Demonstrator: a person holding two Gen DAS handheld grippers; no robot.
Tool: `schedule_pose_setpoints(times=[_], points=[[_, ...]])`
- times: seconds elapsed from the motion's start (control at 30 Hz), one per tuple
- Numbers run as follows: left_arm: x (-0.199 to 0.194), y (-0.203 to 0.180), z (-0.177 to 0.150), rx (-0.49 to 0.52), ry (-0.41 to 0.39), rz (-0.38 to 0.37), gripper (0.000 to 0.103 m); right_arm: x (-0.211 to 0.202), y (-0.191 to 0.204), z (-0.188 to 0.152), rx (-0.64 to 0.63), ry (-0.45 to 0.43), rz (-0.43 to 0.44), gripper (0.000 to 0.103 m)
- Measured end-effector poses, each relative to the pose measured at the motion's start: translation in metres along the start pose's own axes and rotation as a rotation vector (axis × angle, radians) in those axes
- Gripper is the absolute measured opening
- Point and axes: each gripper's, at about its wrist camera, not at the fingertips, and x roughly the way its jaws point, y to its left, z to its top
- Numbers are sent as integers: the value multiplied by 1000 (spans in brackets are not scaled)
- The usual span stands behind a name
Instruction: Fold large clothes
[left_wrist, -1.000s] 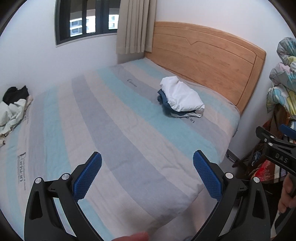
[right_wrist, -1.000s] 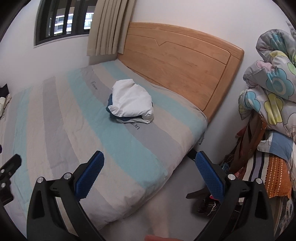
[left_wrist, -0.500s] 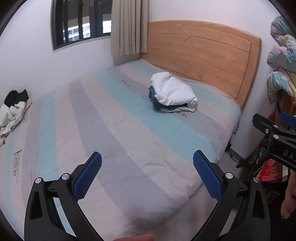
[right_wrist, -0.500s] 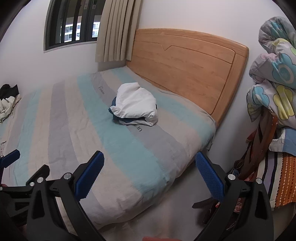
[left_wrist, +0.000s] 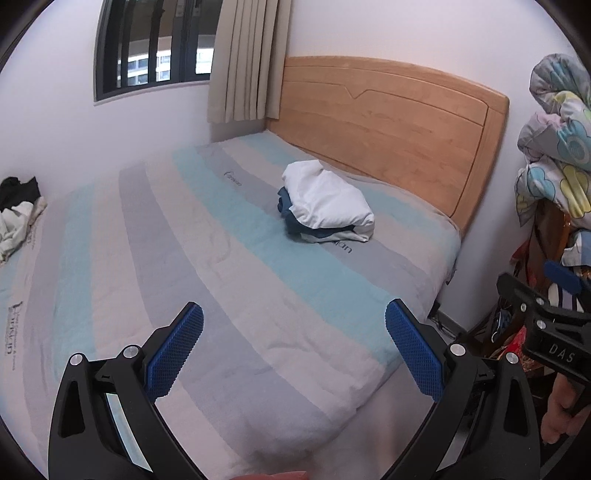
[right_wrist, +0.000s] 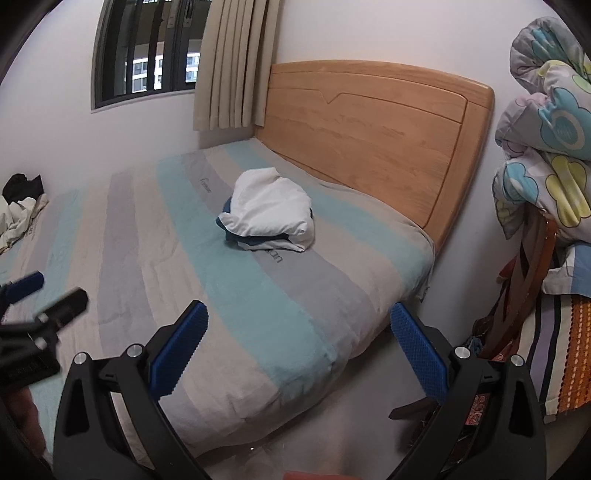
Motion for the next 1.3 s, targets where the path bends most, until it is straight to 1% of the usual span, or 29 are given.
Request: schedule_pose_setpoints(times=[0.07, 0.33, 0.6, 1.3], points=[[1, 0, 1, -1, 3, 4, 97, 2, -5, -1, 11, 16, 6, 95], [1, -3, 5, 10, 2, 8, 97, 3, -11, -3, 24, 26, -3, 95], [10, -6, 1, 17, 12, 21, 97, 7, -11, -2, 21, 16, 4, 95], [21, -15, 2, 25, 24, 26, 97, 19, -13, 5, 16, 20, 10, 95]])
